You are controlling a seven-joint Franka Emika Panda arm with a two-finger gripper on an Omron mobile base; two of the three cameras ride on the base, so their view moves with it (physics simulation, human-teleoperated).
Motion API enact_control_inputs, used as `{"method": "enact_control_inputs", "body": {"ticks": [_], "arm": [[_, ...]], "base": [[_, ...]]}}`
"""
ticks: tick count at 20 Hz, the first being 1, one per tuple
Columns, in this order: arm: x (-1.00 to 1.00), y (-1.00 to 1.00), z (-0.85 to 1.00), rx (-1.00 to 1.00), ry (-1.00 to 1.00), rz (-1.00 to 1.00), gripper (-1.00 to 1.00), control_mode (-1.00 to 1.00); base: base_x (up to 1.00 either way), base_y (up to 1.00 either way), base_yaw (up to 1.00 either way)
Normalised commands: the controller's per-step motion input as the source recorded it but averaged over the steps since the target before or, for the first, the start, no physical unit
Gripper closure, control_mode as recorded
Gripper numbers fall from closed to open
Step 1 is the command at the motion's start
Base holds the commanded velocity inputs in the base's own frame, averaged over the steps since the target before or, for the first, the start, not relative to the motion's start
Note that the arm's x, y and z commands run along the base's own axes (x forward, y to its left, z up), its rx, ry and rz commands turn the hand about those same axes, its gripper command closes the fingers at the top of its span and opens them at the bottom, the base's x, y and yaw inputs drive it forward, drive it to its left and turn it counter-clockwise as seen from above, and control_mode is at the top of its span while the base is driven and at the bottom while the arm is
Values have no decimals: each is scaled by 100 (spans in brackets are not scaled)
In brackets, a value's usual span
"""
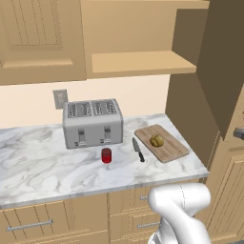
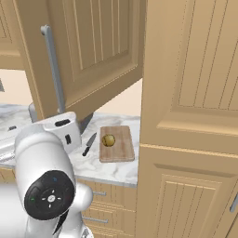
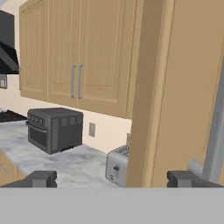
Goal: Pick the bread, place it on the cutting board, pick the jam, place it on the counter, and close the cabinet.
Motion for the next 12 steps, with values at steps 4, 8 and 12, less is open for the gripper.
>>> {"method": "enact_control_inputs", "body": {"ticks": [4, 8, 12], "arm": [[20, 7, -22, 13, -10, 3, -100, -100], [33, 14, -30, 10, -10, 4, -100, -100], [37, 16, -23, 9, -12, 3, -100, -100]], "base": [[0, 0, 0], [0, 0, 0], [0, 0, 0]]}}
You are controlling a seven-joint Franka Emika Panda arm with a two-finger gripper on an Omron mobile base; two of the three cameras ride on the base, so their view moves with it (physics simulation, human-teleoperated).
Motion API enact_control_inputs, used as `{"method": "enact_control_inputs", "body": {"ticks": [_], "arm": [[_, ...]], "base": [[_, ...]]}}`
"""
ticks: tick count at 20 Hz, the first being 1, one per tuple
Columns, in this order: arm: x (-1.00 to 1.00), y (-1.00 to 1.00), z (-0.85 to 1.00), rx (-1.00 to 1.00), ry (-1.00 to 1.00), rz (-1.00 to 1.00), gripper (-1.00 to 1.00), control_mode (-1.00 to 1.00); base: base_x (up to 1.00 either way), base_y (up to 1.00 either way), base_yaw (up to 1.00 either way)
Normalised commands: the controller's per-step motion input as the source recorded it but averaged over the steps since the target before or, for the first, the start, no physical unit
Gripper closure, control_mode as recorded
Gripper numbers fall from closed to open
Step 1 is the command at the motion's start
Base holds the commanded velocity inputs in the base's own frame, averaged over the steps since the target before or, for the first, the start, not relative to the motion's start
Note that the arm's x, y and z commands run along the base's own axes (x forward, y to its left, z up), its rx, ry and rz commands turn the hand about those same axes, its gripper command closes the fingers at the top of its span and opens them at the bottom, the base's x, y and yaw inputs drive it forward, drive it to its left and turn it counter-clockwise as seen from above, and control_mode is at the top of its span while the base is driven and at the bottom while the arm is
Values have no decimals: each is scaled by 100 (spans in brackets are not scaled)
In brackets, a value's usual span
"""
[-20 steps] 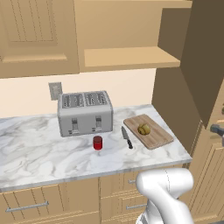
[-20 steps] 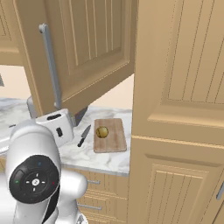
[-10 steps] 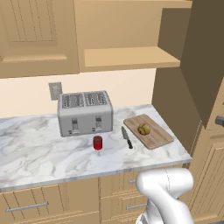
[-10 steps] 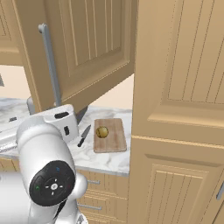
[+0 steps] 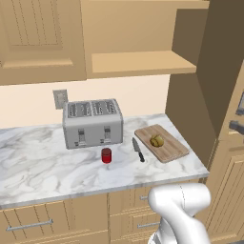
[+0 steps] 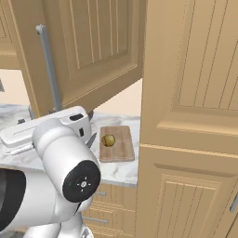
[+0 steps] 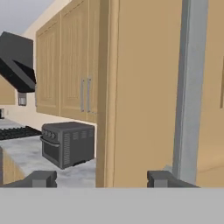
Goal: Pick the bread, place it on the cutting board, pick the jam, place it on the counter, and close the cabinet.
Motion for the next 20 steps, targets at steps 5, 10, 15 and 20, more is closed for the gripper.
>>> {"method": "enact_control_inputs", "body": {"ticks": [5, 10, 15, 20], "arm": [[31, 18, -21, 9, -12, 1, -100, -100], [23, 27, -21, 6, -8, 0, -100, -100], [22, 35, -21, 5, -4, -1, -100, -100], [34, 34, -19, 8, 0, -5, -100, -100]], "base": [[0, 0, 0], [0, 0, 0], [0, 0, 0], [0, 0, 0]]}}
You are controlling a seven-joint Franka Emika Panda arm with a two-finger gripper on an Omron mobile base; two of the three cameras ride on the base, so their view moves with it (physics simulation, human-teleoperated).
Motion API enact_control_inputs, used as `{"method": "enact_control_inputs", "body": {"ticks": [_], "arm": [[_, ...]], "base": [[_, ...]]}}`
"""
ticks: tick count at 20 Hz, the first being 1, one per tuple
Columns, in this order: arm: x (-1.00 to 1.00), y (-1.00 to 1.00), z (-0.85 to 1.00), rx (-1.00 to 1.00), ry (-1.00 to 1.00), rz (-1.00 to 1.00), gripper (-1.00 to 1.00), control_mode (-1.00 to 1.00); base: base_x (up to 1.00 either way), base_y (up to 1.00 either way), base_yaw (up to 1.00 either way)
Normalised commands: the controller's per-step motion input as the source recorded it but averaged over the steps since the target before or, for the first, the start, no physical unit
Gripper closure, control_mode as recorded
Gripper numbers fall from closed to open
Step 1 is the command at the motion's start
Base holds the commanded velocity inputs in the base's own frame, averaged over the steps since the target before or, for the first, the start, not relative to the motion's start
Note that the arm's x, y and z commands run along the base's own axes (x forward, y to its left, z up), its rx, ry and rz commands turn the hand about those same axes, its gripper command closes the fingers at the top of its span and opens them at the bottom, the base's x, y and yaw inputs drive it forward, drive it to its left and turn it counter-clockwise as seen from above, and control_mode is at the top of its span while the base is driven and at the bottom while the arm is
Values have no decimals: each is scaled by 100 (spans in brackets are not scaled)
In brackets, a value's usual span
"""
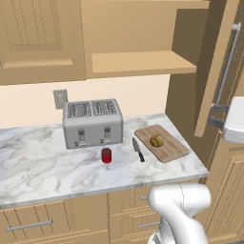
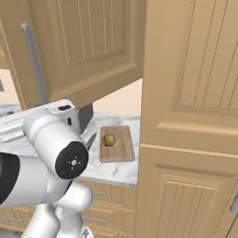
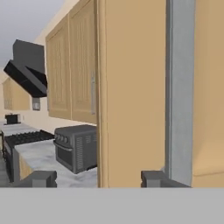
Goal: Pick the bread, place it on the cutting board, pick the jam, place it on the counter, and close the cabinet.
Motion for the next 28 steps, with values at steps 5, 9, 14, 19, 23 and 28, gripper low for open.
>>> {"method": "enact_control_inputs", "body": {"ticks": [5, 9, 14, 19, 23, 28], "arm": [[43, 35, -17, 9, 0, -8, -100, -100], [43, 31, -11, 9, 0, -7, -100, -100], [40, 31, -10, 6, -2, -7, -100, -100], [33, 25, -3, 1, -7, -9, -100, -100], [32, 23, -5, 0, -8, -10, -100, -100], [41, 21, -5, 0, -6, -11, -100, -100]], "base": [[0, 0, 0], [0, 0, 0], [0, 0, 0], [0, 0, 0], [0, 0, 0], [0, 0, 0]]}}
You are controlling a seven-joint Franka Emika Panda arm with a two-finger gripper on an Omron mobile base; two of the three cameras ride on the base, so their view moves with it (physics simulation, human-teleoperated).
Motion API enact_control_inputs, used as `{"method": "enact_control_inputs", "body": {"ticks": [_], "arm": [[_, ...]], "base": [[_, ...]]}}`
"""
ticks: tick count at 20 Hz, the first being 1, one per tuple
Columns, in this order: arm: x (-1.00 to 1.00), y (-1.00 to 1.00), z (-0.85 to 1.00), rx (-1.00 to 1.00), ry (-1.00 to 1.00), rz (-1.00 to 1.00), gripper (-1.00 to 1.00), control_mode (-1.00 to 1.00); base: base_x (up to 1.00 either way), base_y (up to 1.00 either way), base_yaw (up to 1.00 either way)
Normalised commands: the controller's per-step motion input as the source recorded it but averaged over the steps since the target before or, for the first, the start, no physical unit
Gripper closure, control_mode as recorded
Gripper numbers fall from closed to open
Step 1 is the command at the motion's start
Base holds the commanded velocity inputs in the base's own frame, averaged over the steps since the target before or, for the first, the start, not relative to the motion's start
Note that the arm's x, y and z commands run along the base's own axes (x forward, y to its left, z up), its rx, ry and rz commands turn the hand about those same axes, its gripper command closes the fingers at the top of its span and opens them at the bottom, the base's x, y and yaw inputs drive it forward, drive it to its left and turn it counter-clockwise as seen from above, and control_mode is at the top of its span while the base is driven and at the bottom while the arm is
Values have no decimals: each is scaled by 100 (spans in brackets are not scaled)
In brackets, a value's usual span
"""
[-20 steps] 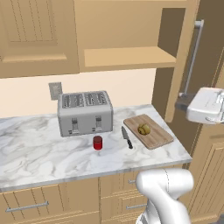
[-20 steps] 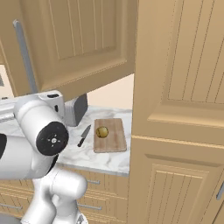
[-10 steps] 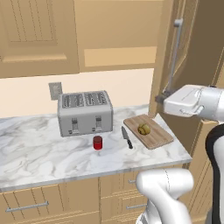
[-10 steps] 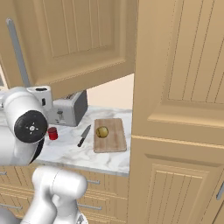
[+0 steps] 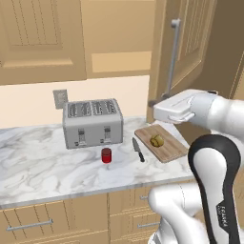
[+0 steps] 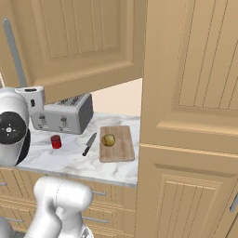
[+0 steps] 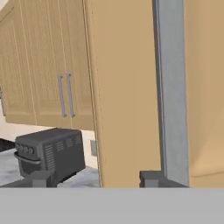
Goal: Pick the bread, place it on the cutting board, pick the jam, place it on the counter, and close the cabinet.
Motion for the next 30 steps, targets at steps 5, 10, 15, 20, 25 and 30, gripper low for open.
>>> {"method": "enact_control_inputs", "body": {"ticks": [5, 10, 15, 20, 25, 30], "arm": [[42, 15, -6, 1, -4, -10, -100, -100], [42, 15, -7, 0, -3, -9, -100, -100], [45, 6, -2, 0, 0, -7, -100, -100], [67, 1, -8, 0, 0, -5, -100, -100], [62, 0, -13, 0, -2, -4, -100, -100], [52, 0, -6, 0, -4, -4, -100, -100]], "base": [[0, 0, 0], [0, 0, 0], [0, 0, 0], [0, 0, 0], [0, 0, 0], [0, 0, 0]]}}
